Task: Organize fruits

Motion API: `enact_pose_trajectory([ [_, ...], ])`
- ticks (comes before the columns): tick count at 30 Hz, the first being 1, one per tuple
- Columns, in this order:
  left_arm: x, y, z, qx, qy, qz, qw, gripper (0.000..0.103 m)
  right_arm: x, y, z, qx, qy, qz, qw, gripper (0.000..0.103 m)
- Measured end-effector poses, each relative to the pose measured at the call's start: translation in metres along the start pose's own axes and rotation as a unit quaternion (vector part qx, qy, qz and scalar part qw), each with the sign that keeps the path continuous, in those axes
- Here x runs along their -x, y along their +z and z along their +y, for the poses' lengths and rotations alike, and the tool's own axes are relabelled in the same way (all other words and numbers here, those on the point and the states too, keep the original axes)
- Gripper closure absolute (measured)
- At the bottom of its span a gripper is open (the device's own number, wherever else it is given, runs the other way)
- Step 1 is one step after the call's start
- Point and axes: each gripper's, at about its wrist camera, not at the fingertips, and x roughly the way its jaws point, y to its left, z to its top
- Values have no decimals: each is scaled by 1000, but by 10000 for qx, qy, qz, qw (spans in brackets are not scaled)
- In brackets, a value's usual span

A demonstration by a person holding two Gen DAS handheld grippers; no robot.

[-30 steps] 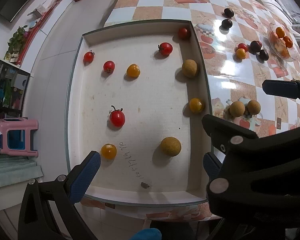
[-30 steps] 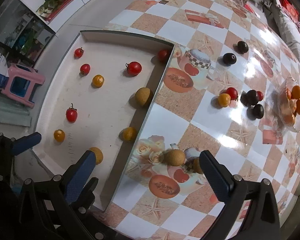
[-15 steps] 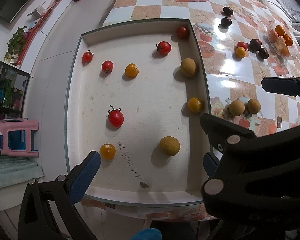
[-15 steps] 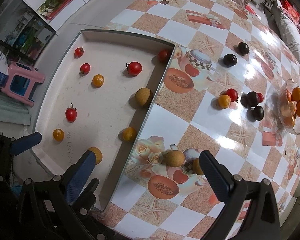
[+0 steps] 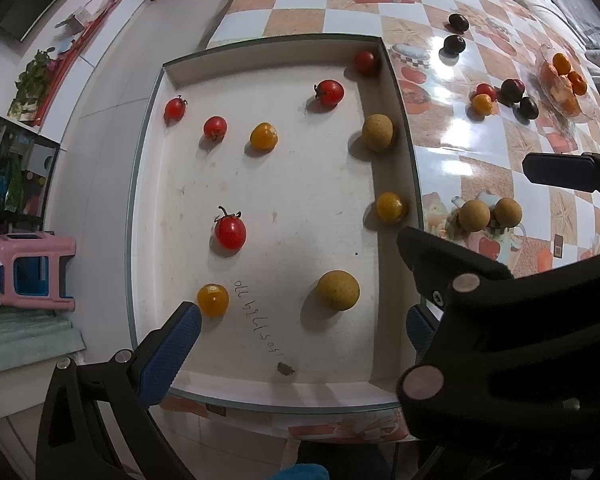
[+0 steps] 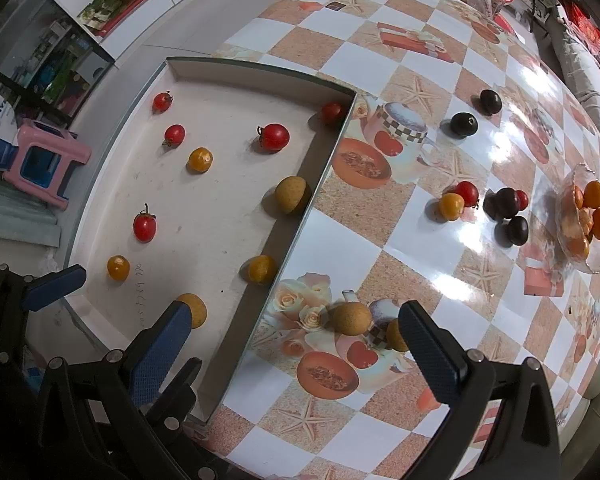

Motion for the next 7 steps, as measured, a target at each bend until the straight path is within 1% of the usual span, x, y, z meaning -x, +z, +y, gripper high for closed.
enact_pose_trajectory([
  [7, 0, -1, 2, -51, -11, -25, 10000, 0, 0, 0, 2, 27, -19, 0, 10000, 0],
])
